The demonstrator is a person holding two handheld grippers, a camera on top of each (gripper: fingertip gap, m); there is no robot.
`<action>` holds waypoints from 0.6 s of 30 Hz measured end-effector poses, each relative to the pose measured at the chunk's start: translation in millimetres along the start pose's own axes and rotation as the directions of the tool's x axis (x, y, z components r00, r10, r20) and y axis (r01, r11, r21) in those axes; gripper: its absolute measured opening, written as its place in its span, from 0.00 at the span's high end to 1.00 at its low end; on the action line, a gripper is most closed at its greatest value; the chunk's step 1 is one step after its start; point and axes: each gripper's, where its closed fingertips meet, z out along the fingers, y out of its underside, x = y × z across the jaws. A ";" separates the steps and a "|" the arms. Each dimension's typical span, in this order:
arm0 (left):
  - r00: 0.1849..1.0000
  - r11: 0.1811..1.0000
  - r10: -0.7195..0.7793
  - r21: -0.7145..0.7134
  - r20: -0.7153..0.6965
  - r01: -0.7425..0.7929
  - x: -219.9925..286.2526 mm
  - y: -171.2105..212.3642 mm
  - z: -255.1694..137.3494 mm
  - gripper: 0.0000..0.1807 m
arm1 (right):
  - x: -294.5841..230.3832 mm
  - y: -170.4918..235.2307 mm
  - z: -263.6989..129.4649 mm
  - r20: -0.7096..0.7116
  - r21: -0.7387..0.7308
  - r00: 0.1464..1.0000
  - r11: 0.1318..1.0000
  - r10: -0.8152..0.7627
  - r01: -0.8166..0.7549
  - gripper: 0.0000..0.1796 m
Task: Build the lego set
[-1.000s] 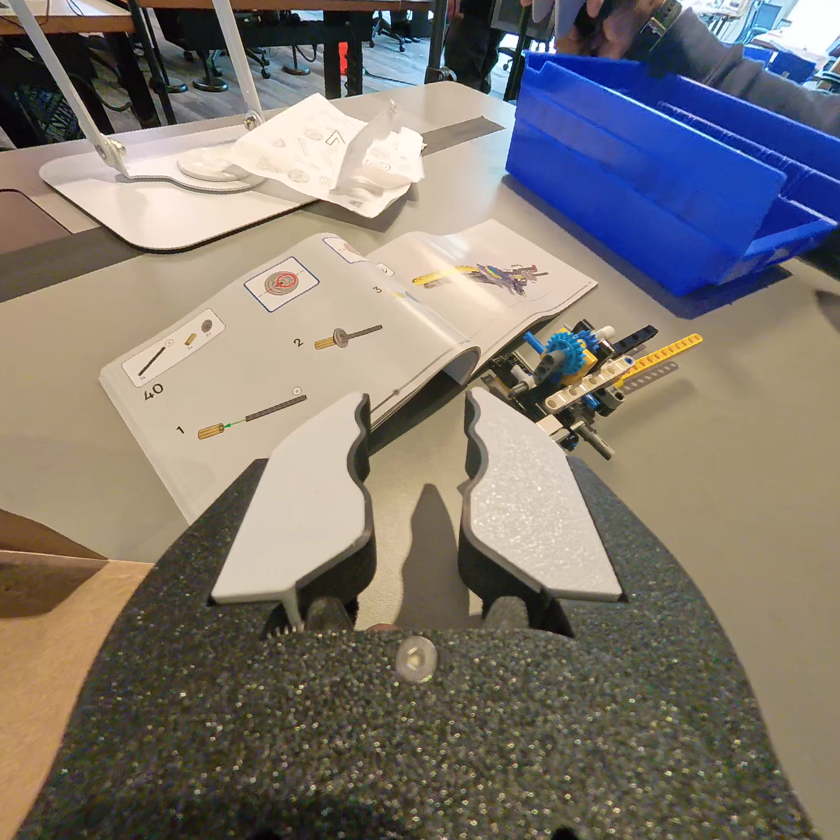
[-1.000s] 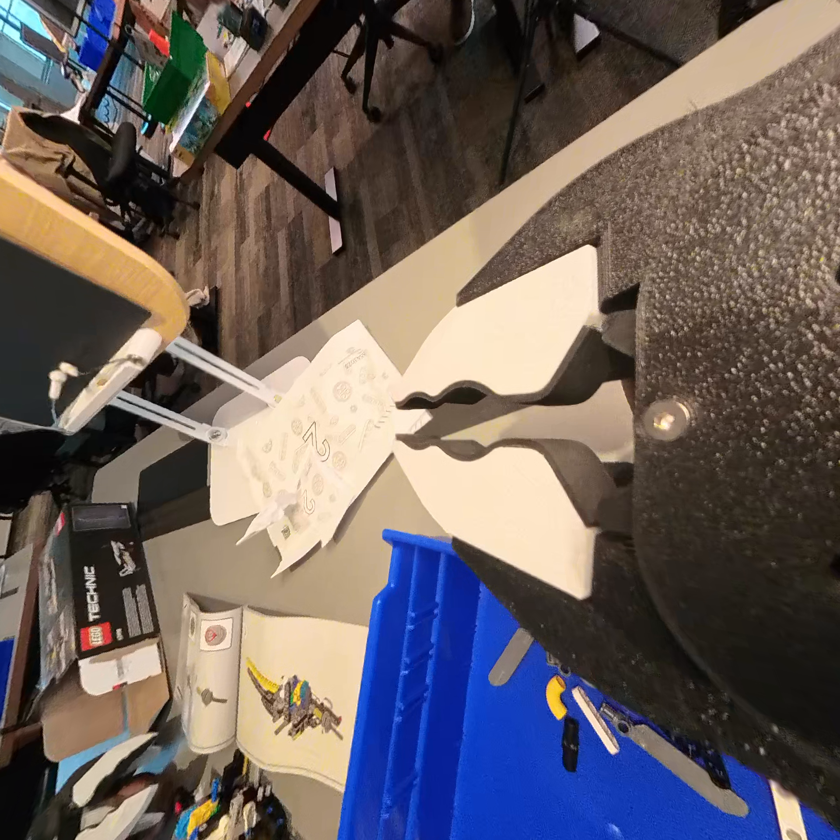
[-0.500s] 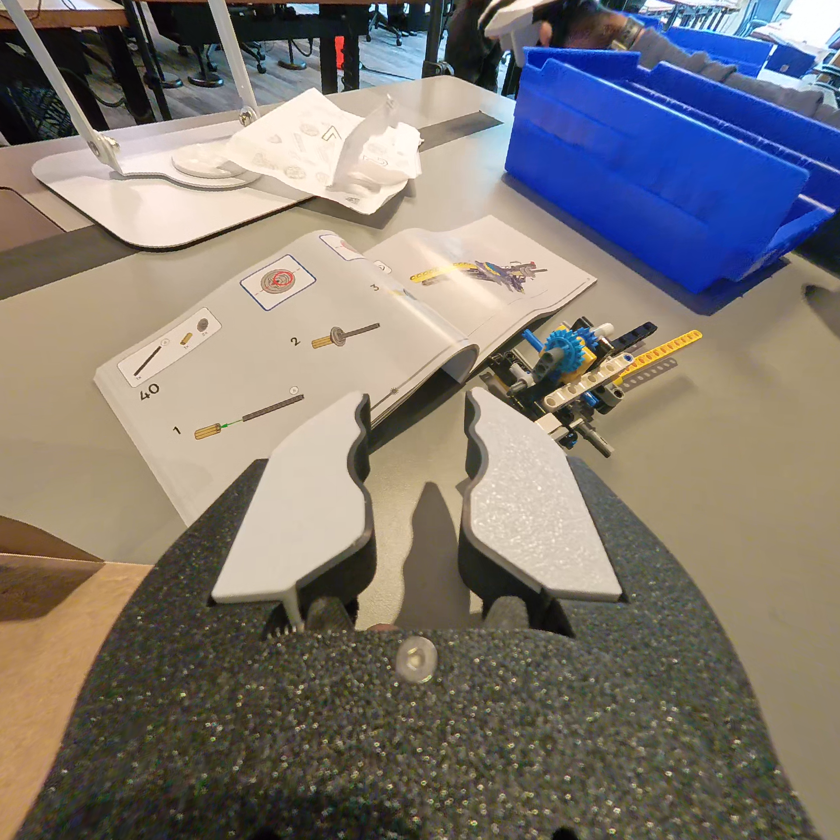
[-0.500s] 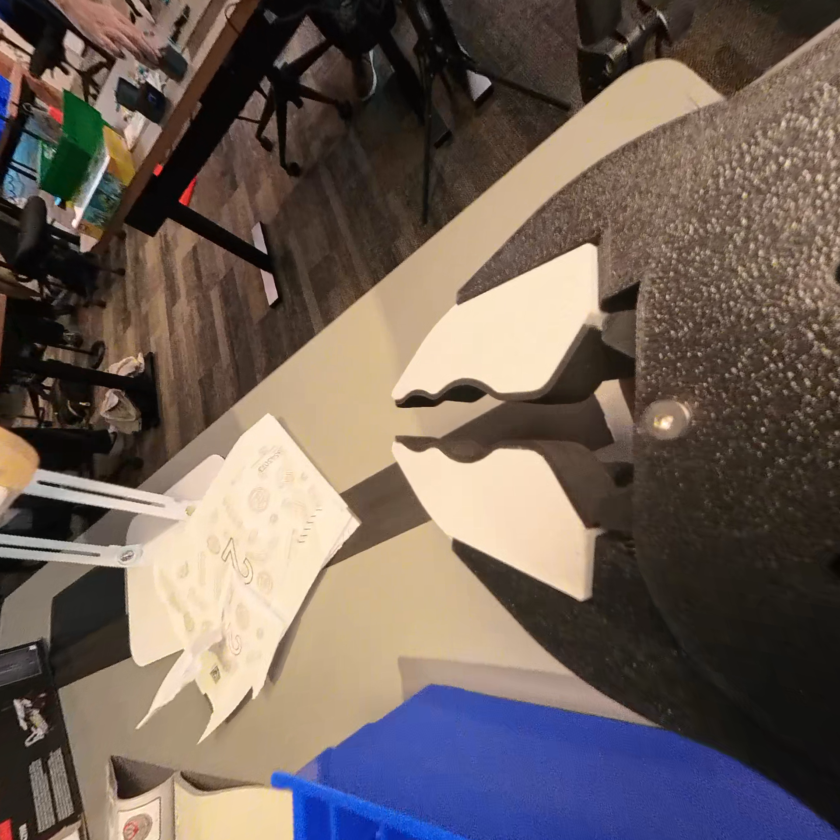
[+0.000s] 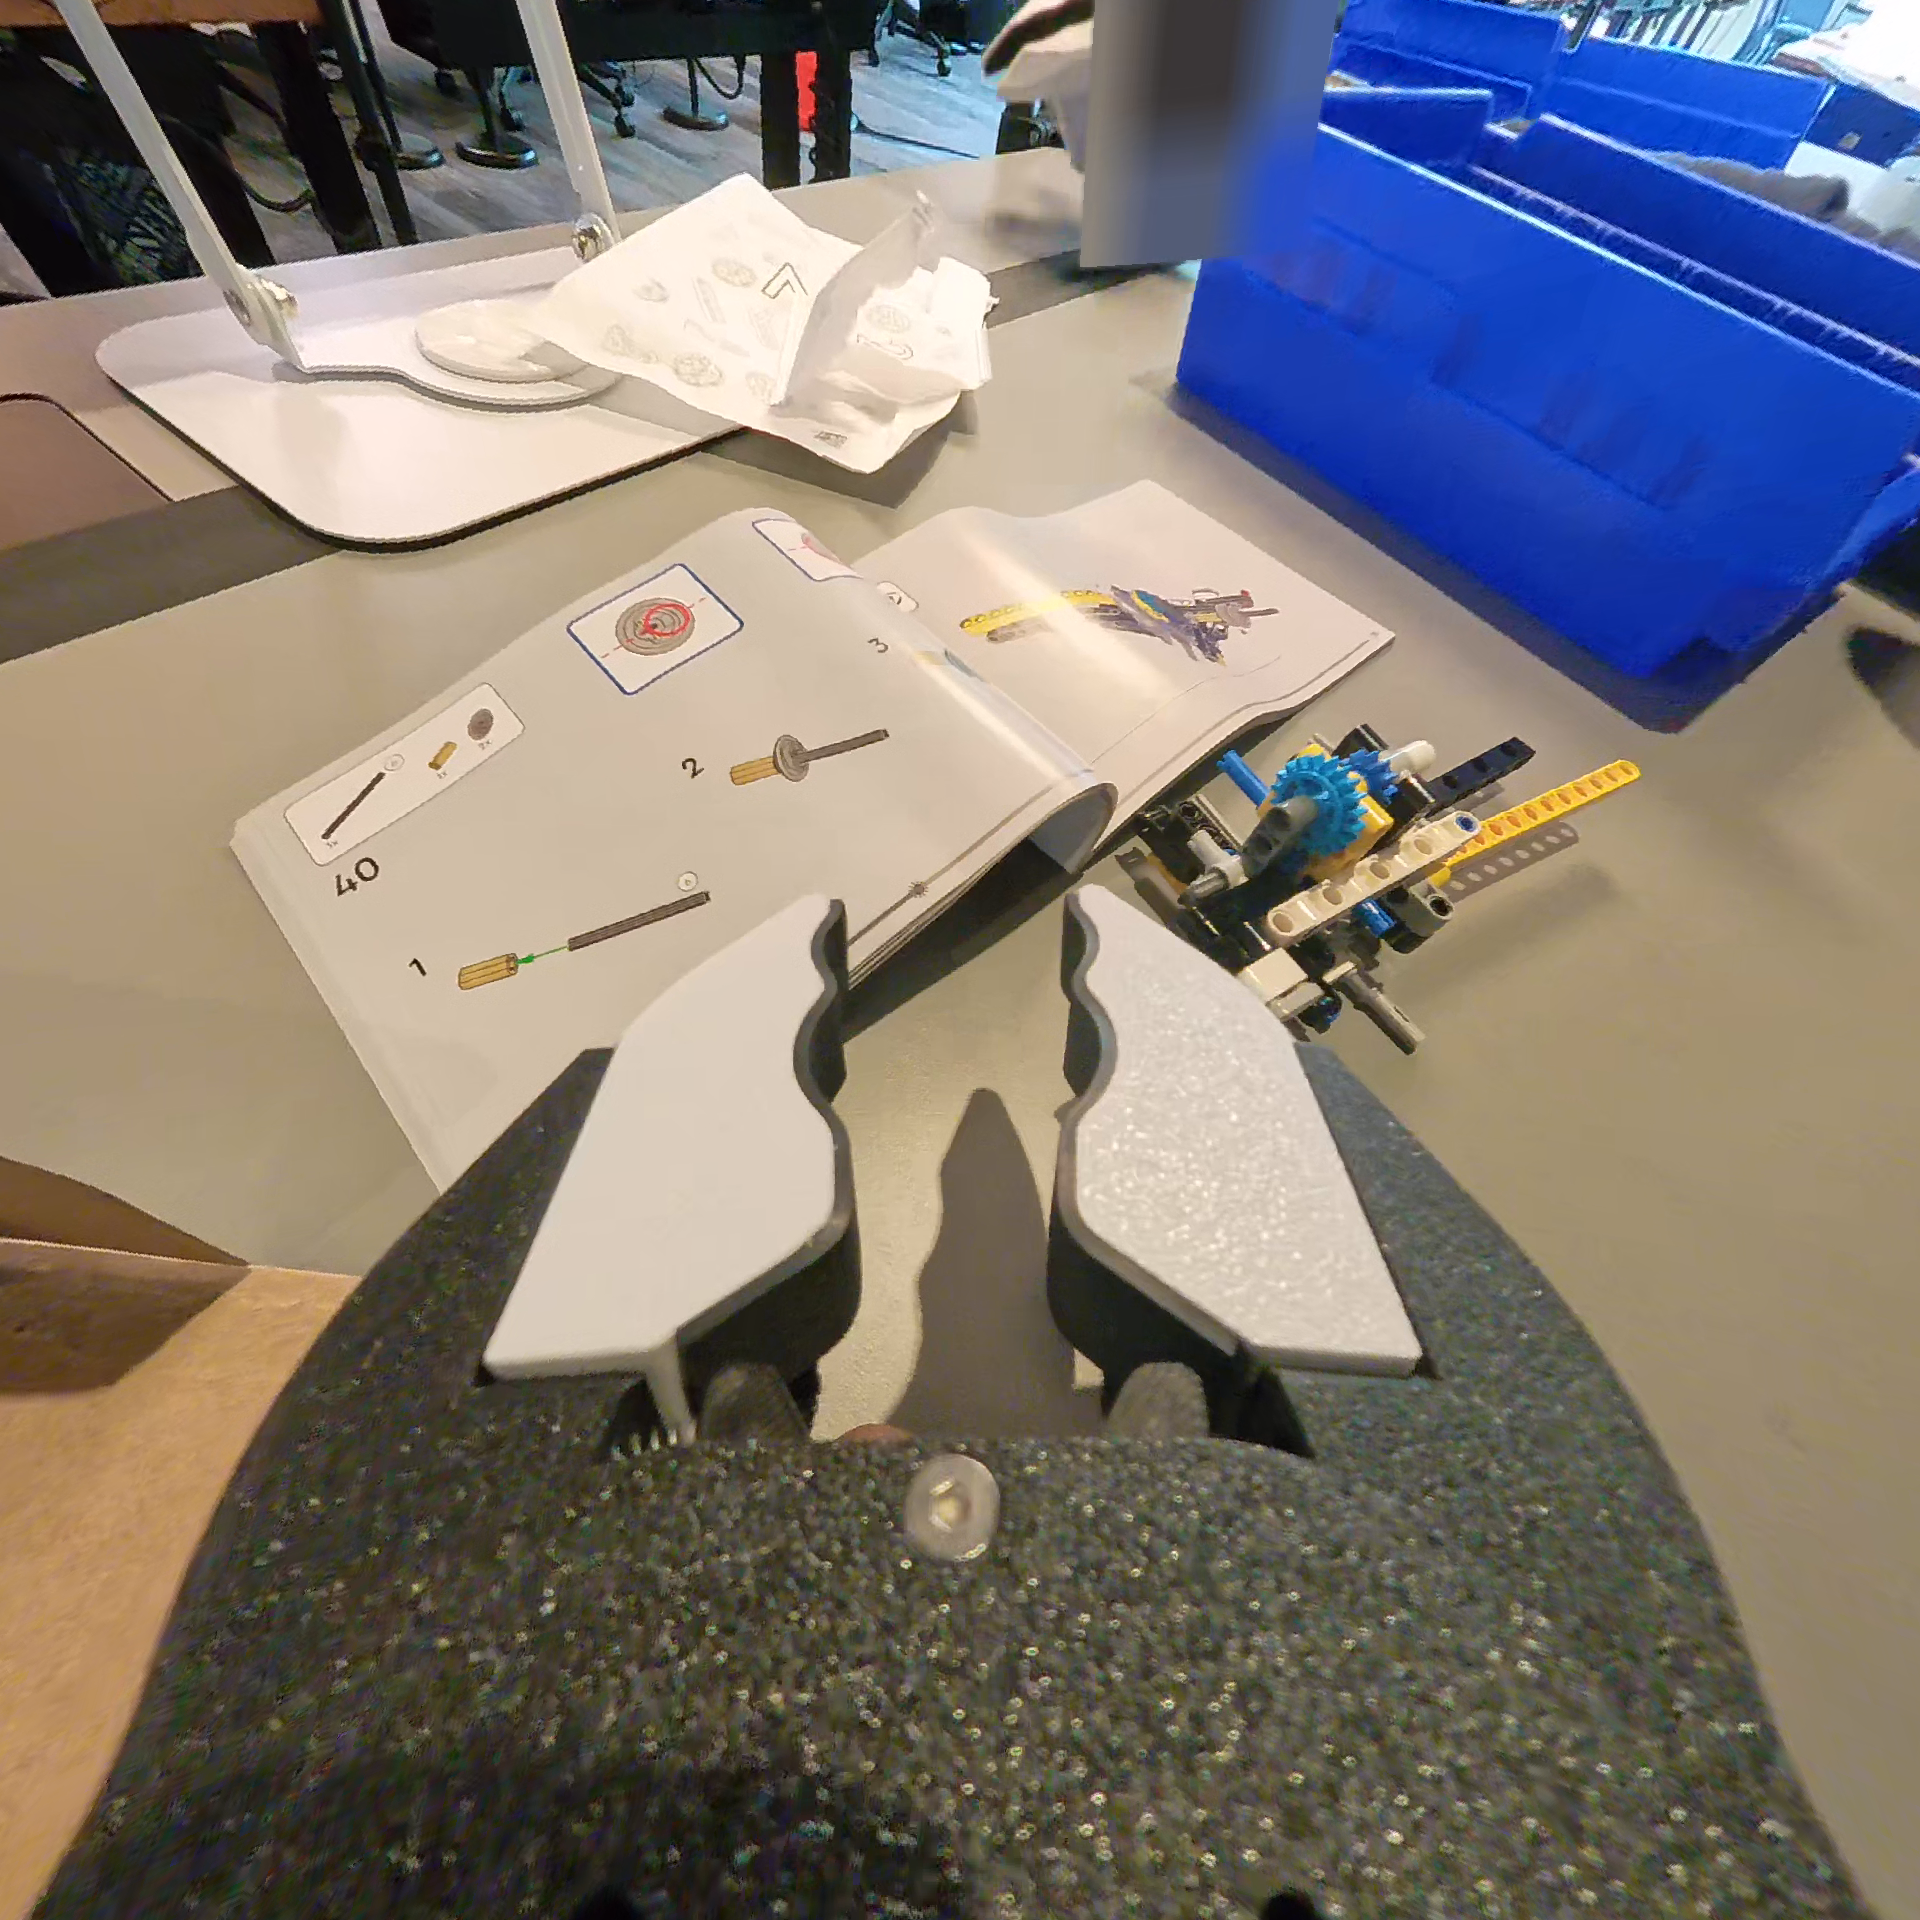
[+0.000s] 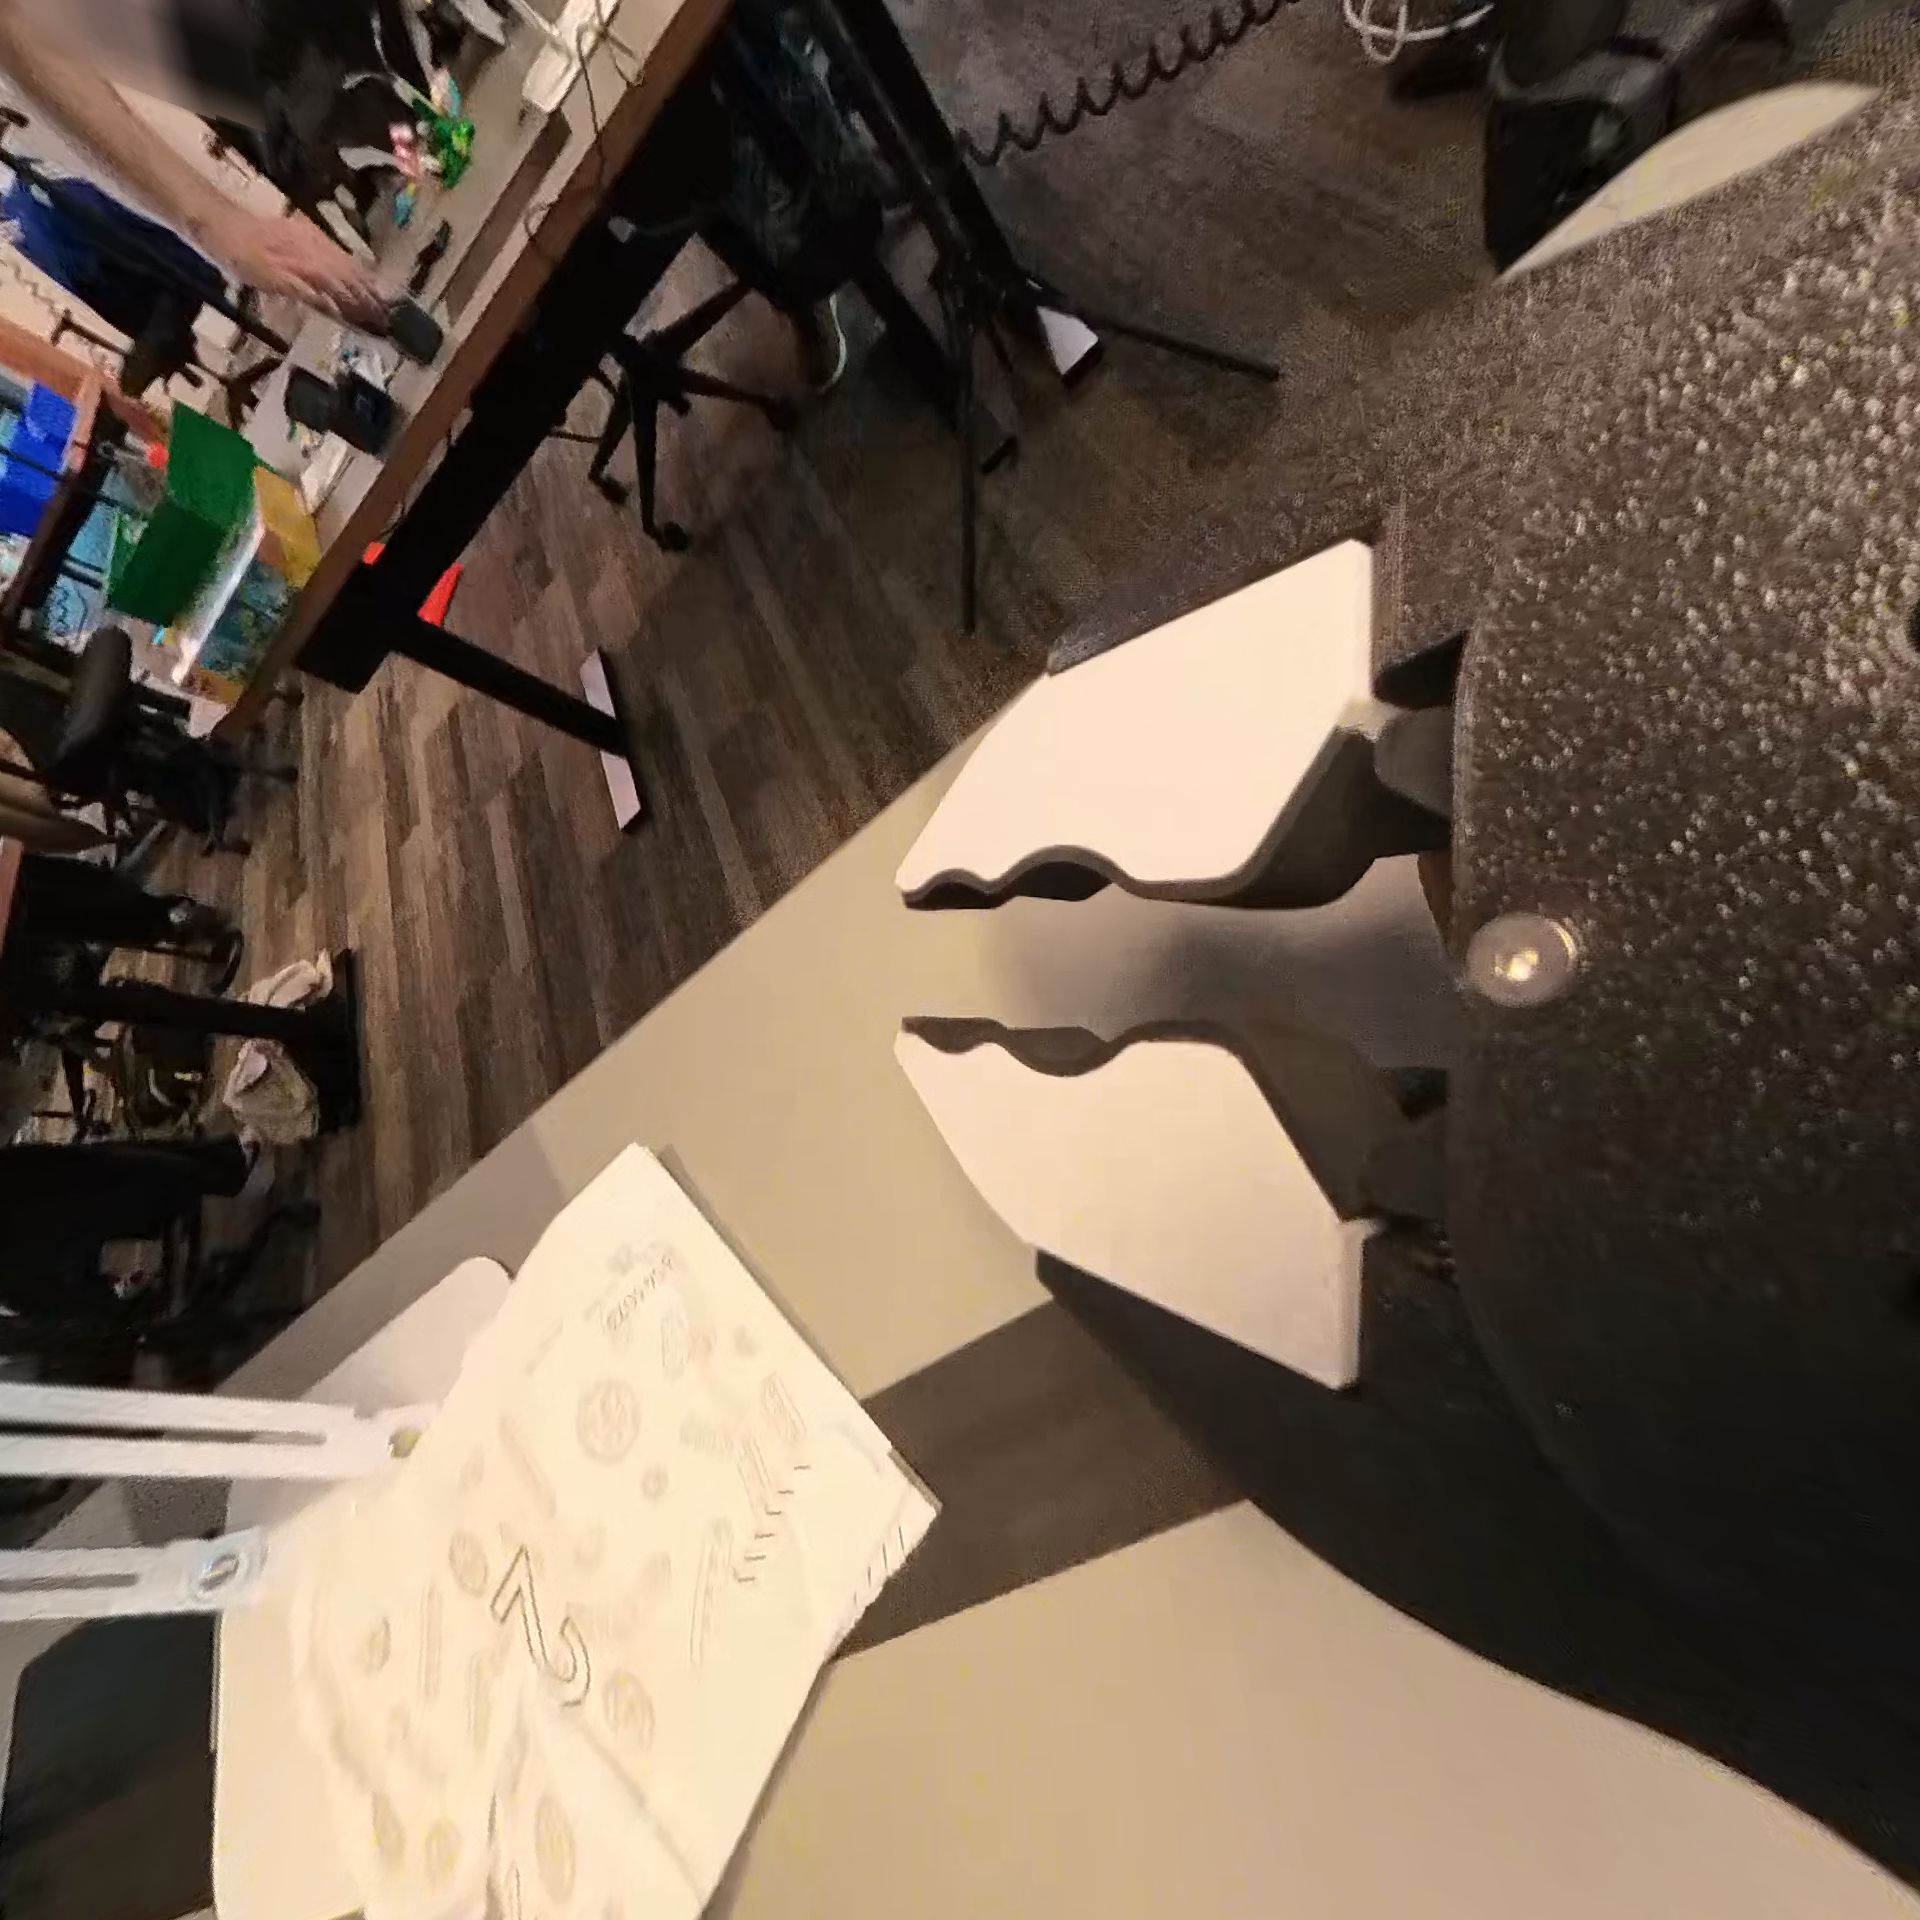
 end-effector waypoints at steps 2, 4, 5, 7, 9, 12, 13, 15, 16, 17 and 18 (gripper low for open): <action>1.000 1.000 -0.003 -0.005 -0.002 0.003 0.0 0.7 0.4 0.78 | -8.8 10.2 6.6 0.013 -0.037 1.000 0.999 -0.028 0.028 0.89; 1.000 1.000 -0.008 -0.004 -0.007 0.008 0.0 0.6 0.2 0.78 | -10.9 15.1 9.6 -0.012 -0.074 0.997 0.994 -0.078 0.077 0.89; 1.000 1.000 -0.009 -0.003 -0.008 0.009 0.1 0.5 0.1 0.78 | -11.7 13.2 10.0 -0.019 -0.067 0.997 0.995 -0.081 0.079 0.89; 1.000 1.000 -0.009 -0.003 -0.010 0.009 0.3 0.5 0.0 0.78 | -10.5 12.9 10.8 -0.032 -0.067 0.997 0.995 -0.076 0.074 0.88; 1.000 1.000 -0.008 -0.005 -0.011 0.008 0.5 0.8 0.3 0.78 | -7.2 12.3 11.0 -0.048 -0.064 0.996 0.996 -0.069 0.066 0.87; 1.000 1.000 -0.008 -0.008 -0.012 0.008 0.7 1.2 0.6 0.78 | 2.7 10.7 9.4 -0.102 -0.052 0.993 0.997 -0.063 0.058 0.85; 1.000 1.000 -0.009 -0.009 -0.012 0.009 0.7 1.2 0.7 0.78 | 3.7 11.0 9.1 -0.105 -0.051 0.993 0.997 -0.059 0.054 0.84; 1.000 1.000 -0.009 -0.010 -0.012 0.009 0.6 1.5 0.9 0.78 | 4.4 10.4 8.4 -0.111 -0.048 0.992 0.997 -0.061 0.056 0.84; 1.000 1.000 -0.008 -0.012 -0.012 0.008 0.7 1.6 1.0 0.78 | 4.2 10.0 8.5 -0.111 -0.048 0.992 0.997 -0.061 0.056 0.84; 1.000 1.000 -0.007 -0.013 -0.012 0.007 0.8 1.7 1.1 0.78 | 3.6 9.3 8.8 -0.109 -0.048 0.992 0.997 -0.063 0.058 0.83; 1.000 1.000 -0.007 -0.013 -0.011 0.006 0.8 1.8 1.1 0.78 | 3.0 8.3 8.9 -0.108 -0.045 0.992 0.997 -0.065 0.060 0.83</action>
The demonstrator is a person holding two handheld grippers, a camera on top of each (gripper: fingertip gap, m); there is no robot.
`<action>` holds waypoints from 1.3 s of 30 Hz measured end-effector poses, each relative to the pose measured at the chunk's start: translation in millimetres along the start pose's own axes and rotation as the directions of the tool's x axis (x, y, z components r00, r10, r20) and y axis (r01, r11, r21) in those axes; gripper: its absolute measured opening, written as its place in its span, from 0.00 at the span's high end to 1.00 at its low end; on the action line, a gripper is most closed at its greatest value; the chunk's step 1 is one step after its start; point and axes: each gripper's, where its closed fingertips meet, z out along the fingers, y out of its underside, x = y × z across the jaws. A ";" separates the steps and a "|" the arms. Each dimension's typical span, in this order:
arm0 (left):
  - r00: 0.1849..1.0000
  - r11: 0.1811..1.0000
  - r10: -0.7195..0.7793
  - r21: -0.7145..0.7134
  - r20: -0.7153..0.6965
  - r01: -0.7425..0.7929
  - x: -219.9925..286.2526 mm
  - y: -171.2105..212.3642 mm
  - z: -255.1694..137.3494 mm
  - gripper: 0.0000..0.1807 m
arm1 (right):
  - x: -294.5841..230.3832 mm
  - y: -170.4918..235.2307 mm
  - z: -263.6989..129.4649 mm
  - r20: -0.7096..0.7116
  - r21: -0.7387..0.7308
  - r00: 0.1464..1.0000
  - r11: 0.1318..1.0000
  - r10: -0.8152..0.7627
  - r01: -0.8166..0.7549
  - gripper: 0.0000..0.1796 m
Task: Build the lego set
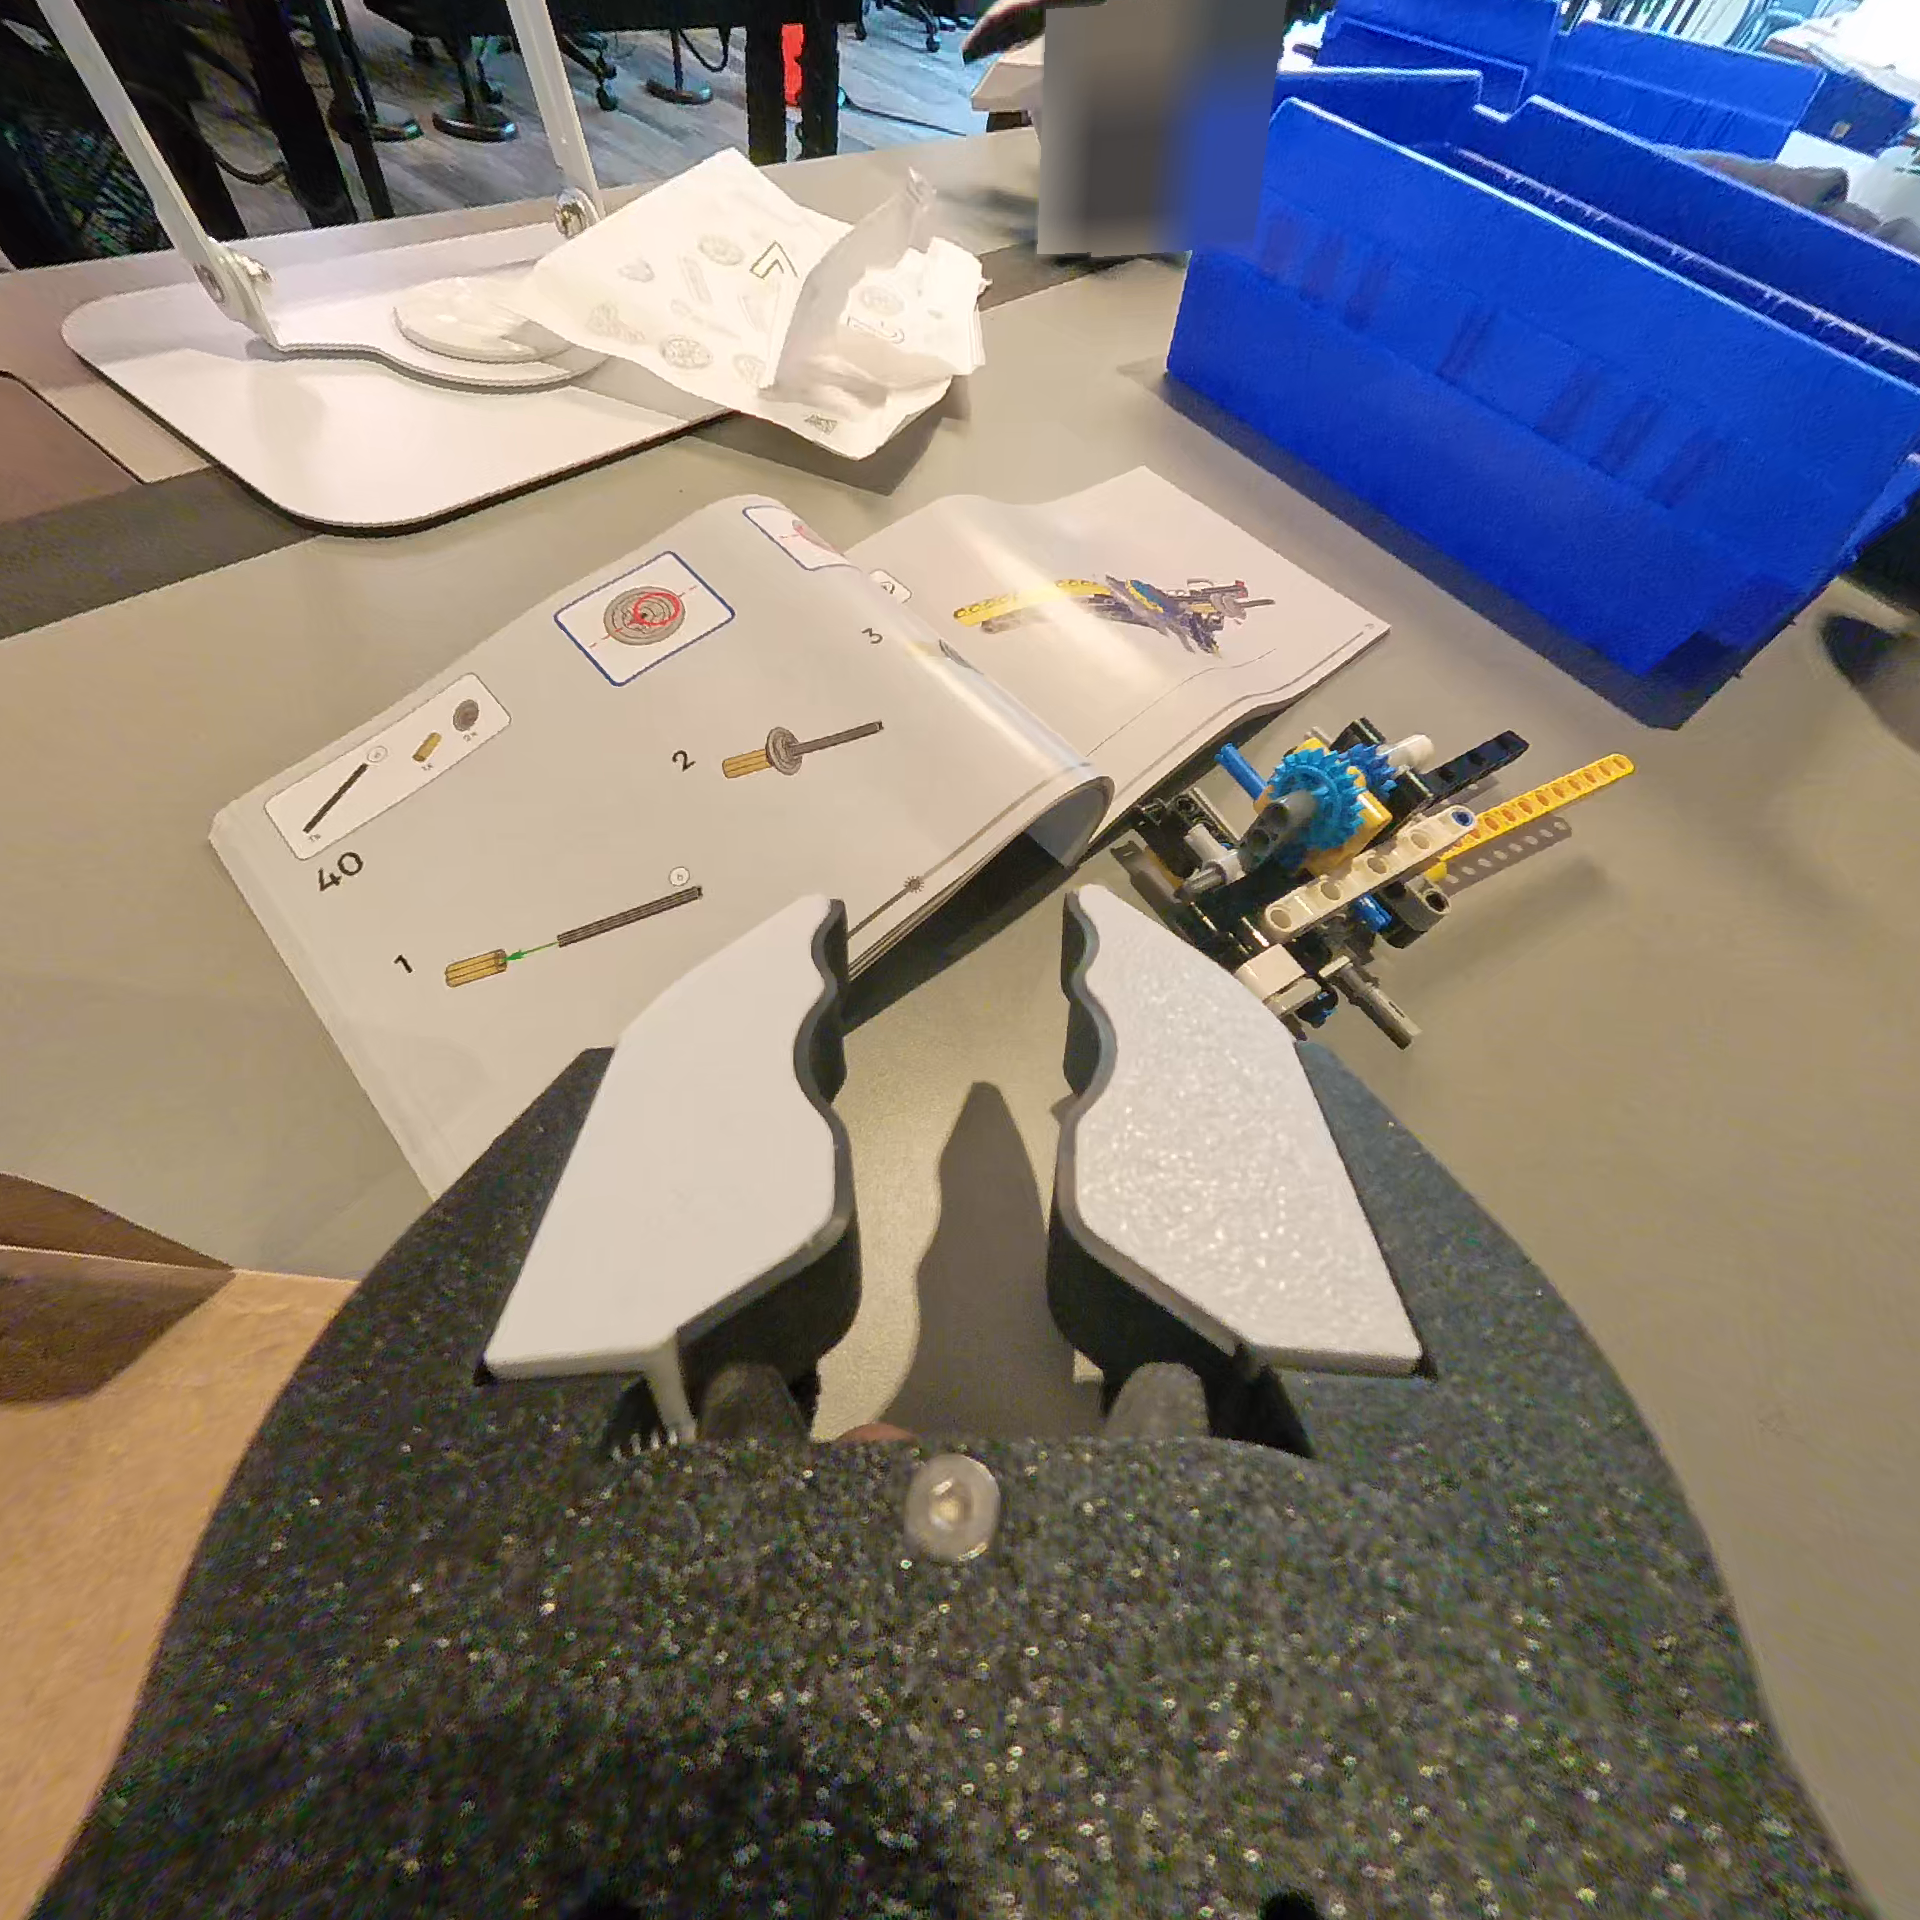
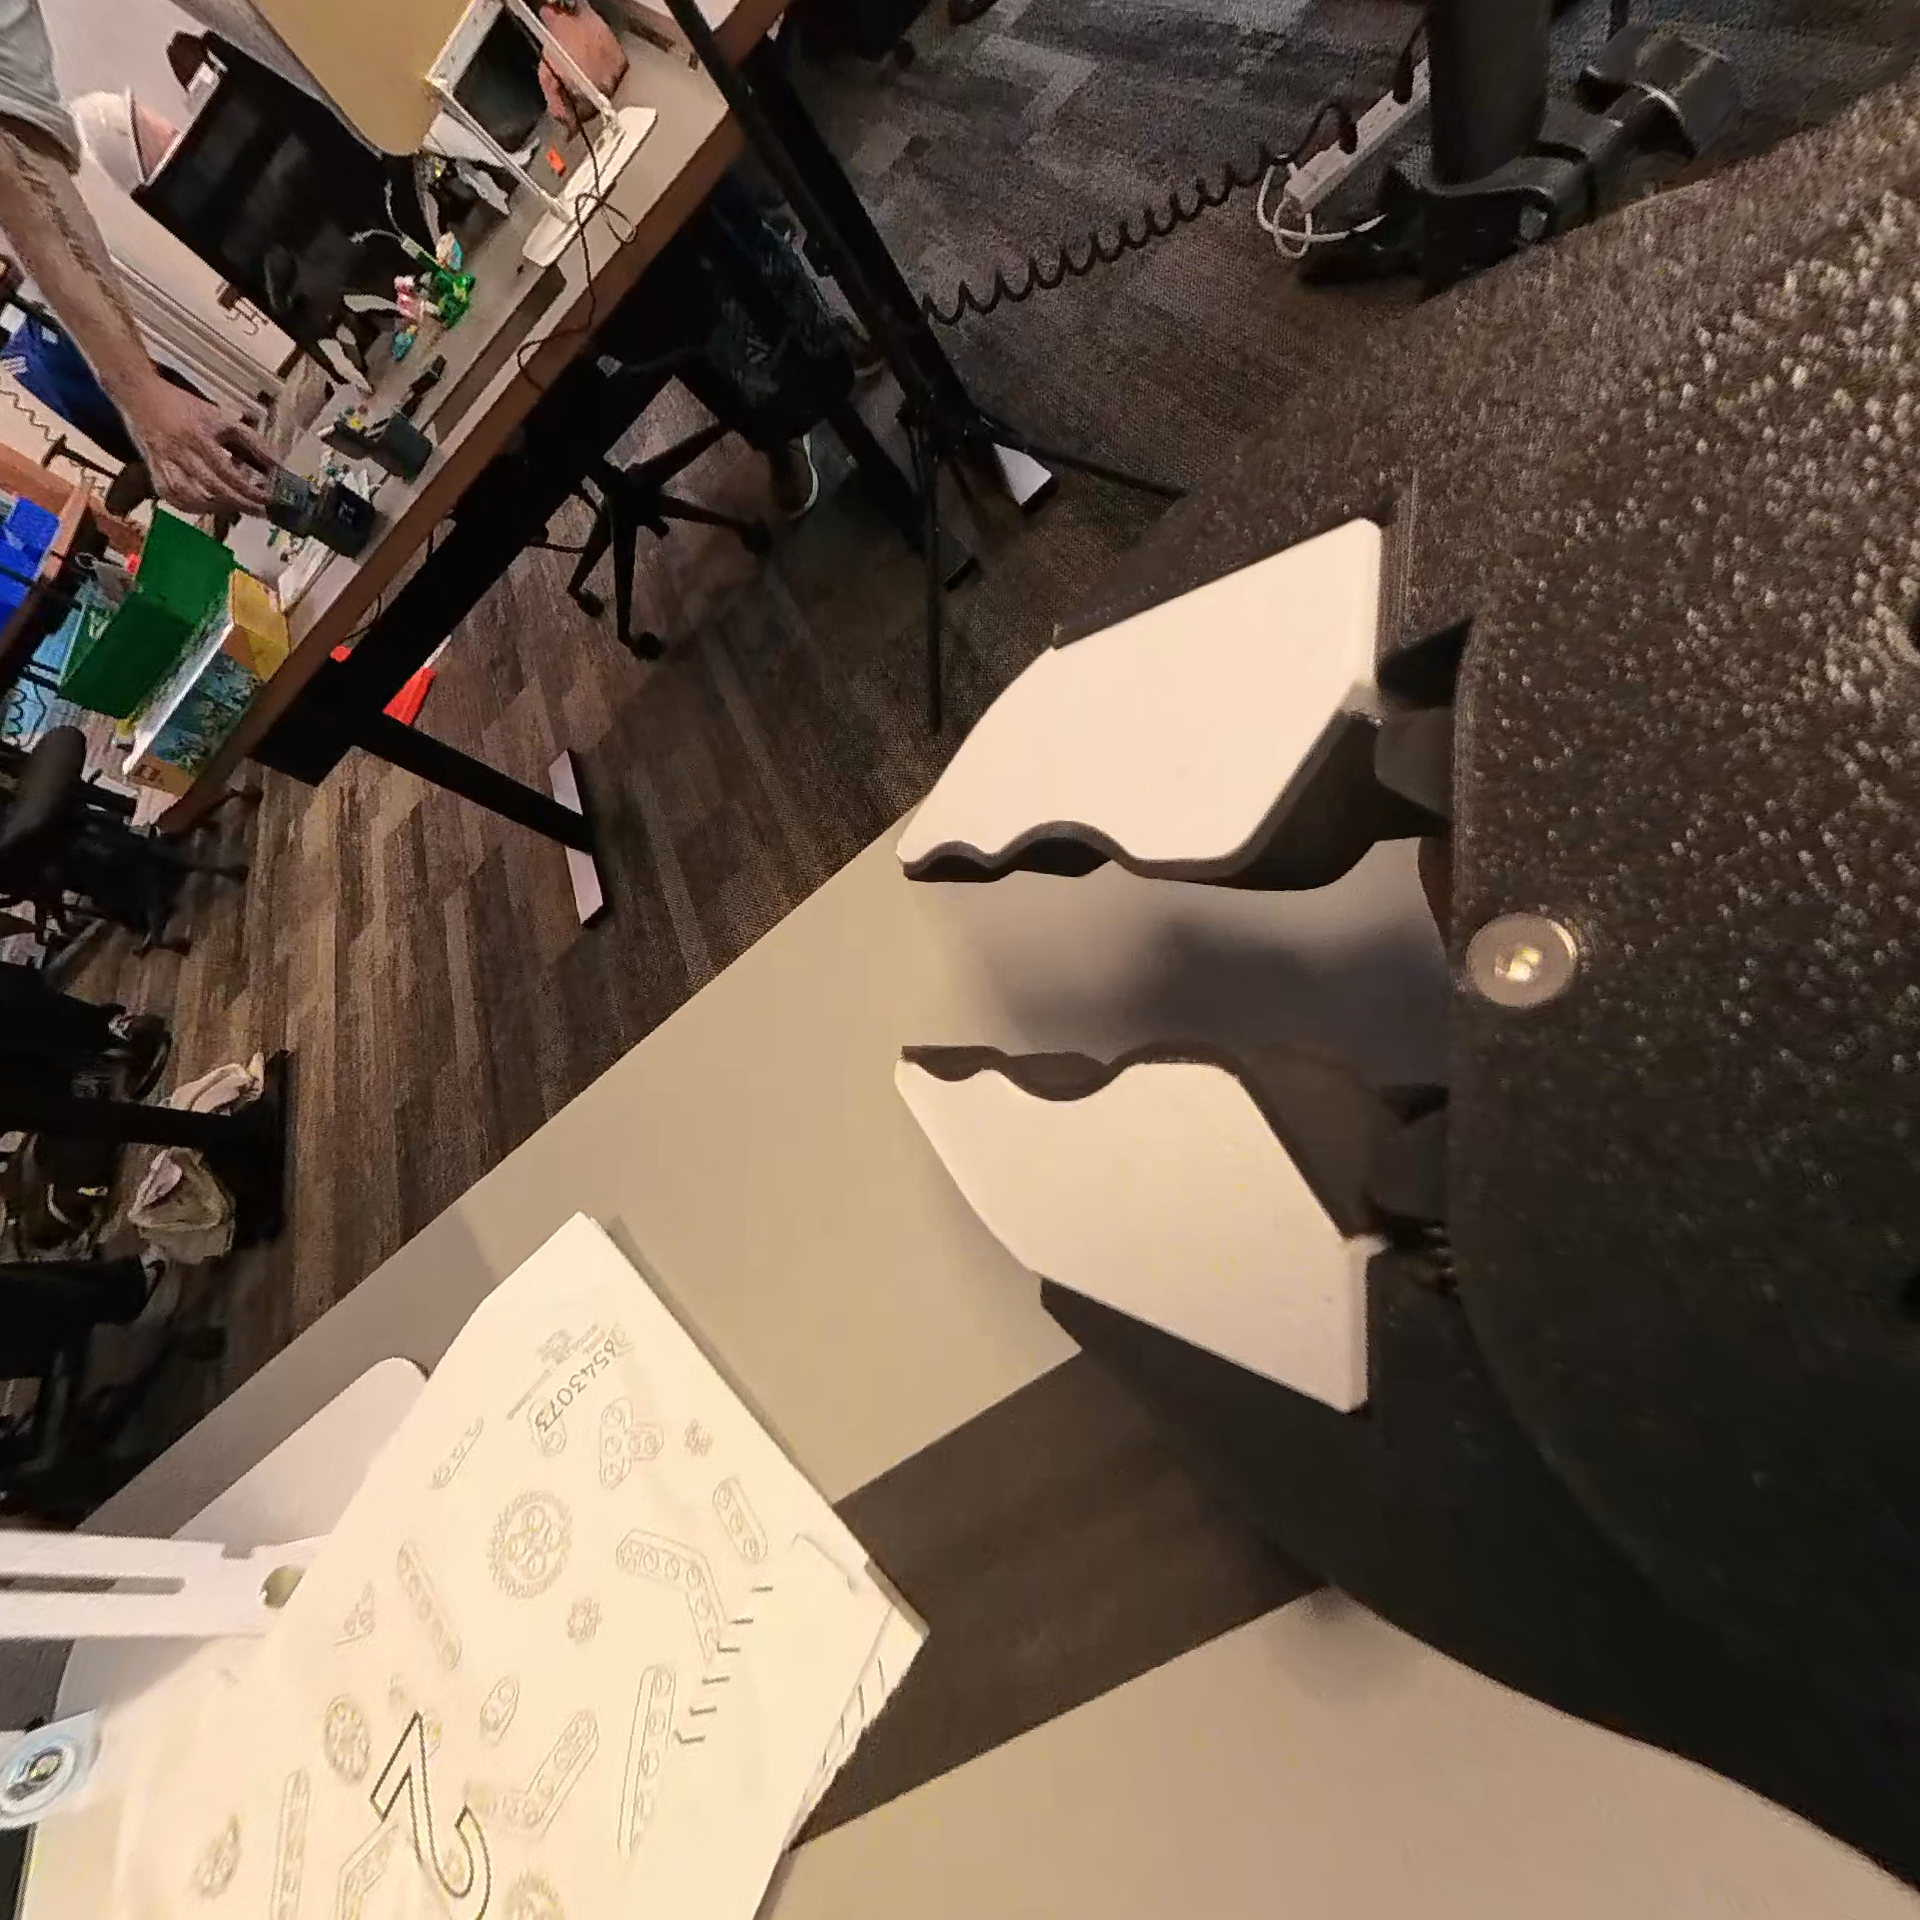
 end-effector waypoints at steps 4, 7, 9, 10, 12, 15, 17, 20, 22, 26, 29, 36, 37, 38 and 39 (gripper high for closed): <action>1.000 1.000 -0.001 -0.002 0.000 0.001 0.0 0.2 0.1 0.78 | 0.0 -4.7 -1.2 0.003 0.020 1.000 1.000 0.009 -0.009 0.82; 1.000 1.000 -0.001 -0.002 0.000 0.001 0.0 0.3 0.2 0.78 | 2.3 -8.9 -3.8 -0.003 0.041 1.000 0.999 0.019 -0.019 0.82; 1.000 1.000 -0.001 -0.003 0.000 0.001 -0.2 0.4 0.3 0.78 | 4.1 -12.2 -5.5 -0.009 0.058 1.000 0.998 0.023 -0.023 0.82; 1.000 1.000 -0.002 -0.003 0.000 0.002 -0.3 0.4 0.2 0.78 | 4.8 -14.1 -6.5 -0.011 0.069 1.000 0.997 0.027 -0.026 0.81; 1.000 1.000 -0.001 -0.004 0.000 0.001 -0.2 0.4 0.3 0.78 | 5.8 -17.9 -8.4 -0.016 0.090 0.999 0.996 0.027 -0.026 0.81; 1.000 1.000 -0.001 -0.005 0.000 0.001 -0.2 0.6 0.4 0.78 | 7.0 -22.5 -10.9 -0.021 0.111 0.999 0.993 0.030 -0.027 0.81; 1.000 1.000 -0.001 -0.005 0.000 0.001 -0.3 0.5 0.4 0.78 | 7.6 -24.3 -12.2 -0.021 0.119 0.999 0.992 0.032 -0.030 0.81; 1.000 1.000 -0.001 -0.006 0.000 0.001 -0.4 0.6 0.5 0.78 | 8.2 -24.7 -13.3 -0.020 0.124 0.999 0.992 0.035 -0.033 0.81; 1.000 1.000 0.000 -0.006 0.000 0.000 -0.3 0.6 0.6 0.78 | 8.6 -25.0 -14.1 -0.020 0.126 0.999 0.991 0.037 -0.035 0.81; 1.000 1.000 -0.001 -0.007 0.000 0.001 -0.4 0.6 0.6 0.78 | 8.6 -25.5 -14.6 -0.017 0.129 0.999 0.991 0.041 -0.038 0.81; 1.000 1.000 0.000 -0.007 0.000 0.000 -0.2 0.6 0.7 0.78 | 7.6 -24.7 -14.1 -0.013 0.123 0.999 0.992 0.038 -0.037 0.81; 1.000 1.000 0.002 -0.008 -0.001 -0.002 -0.1 0.5 0.8 0.78 | 4.1 -22.7 -11.9 -0.001 0.110 0.999 0.993 0.032 -0.031 0.82; 1.000 1.000 0.002 -0.008 -0.001 -0.002 0.0 0.5 0.8 0.78 | 3.7 -22.3 -11.6 0.000 0.107 1.000 0.994 0.030 -0.030 0.82; 1.000 1.000 0.002 -0.008 -0.001 -0.002 0.0 0.6 0.8 0.78 | 3.3 -22.1 -11.4 0.001 0.106 1.000 0.994 0.029 -0.029 0.82; 1.000 1.000 0.002 -0.008 -0.001 -0.002 0.0 0.6 0.8 0.78 | 3.0 -21.9 -11.3 0.003 0.104 1.000 0.994 0.029 -0.029 0.82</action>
